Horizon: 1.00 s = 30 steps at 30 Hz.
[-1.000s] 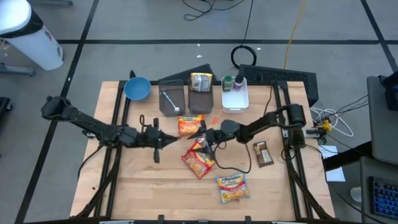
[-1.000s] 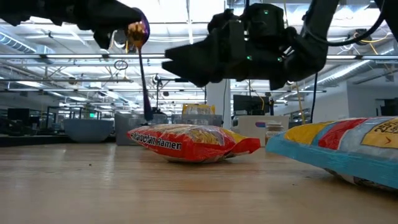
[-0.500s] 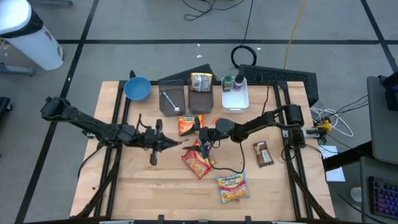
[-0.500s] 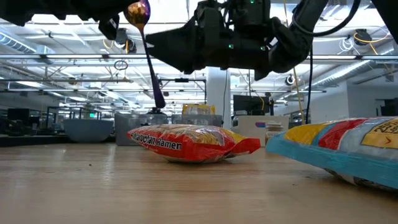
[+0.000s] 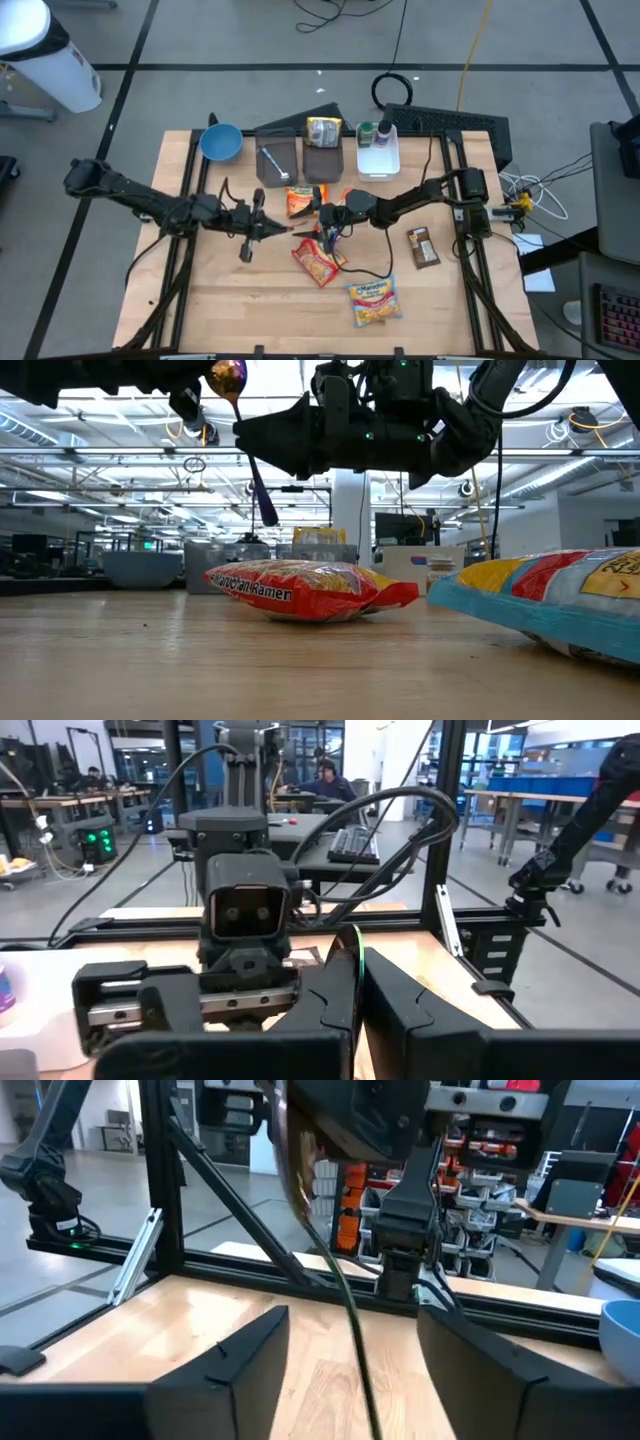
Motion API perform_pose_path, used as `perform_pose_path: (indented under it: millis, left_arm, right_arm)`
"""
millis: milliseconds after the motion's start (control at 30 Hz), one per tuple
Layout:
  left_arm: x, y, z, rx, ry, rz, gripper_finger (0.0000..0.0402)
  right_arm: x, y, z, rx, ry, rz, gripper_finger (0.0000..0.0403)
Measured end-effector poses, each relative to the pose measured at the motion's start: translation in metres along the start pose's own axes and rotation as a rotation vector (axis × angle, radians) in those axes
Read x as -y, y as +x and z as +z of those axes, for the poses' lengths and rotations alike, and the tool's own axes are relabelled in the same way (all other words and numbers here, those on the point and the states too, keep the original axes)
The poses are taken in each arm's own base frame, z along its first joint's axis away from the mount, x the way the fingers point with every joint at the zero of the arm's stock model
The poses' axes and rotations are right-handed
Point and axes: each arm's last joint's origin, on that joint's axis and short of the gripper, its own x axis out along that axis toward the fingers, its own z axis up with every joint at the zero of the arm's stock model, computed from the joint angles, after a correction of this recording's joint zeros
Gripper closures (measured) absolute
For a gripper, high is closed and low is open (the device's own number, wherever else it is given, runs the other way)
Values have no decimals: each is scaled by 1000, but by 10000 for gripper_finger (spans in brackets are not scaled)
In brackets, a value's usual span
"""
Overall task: Pick & Place Food Item
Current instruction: Put the blue spoon into the left black bin
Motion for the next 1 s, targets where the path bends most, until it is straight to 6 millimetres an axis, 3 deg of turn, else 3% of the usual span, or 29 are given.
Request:
perform_pose_path:
  millis: [633,900,1000]
  left_arm:
    - [-11,0,-3,-33,-10,12,393]
    - [-11,0,-3,-37,-16,27,395]
    - [-12,0,-3,-37,-2,50,371]
  right_arm:
    - [5,-1,-3,-27,-26,-27,392]
    - [5,-1,-4,-38,-55,-27,399]
    - [5,-1,-4,-40,-56,-28,400]
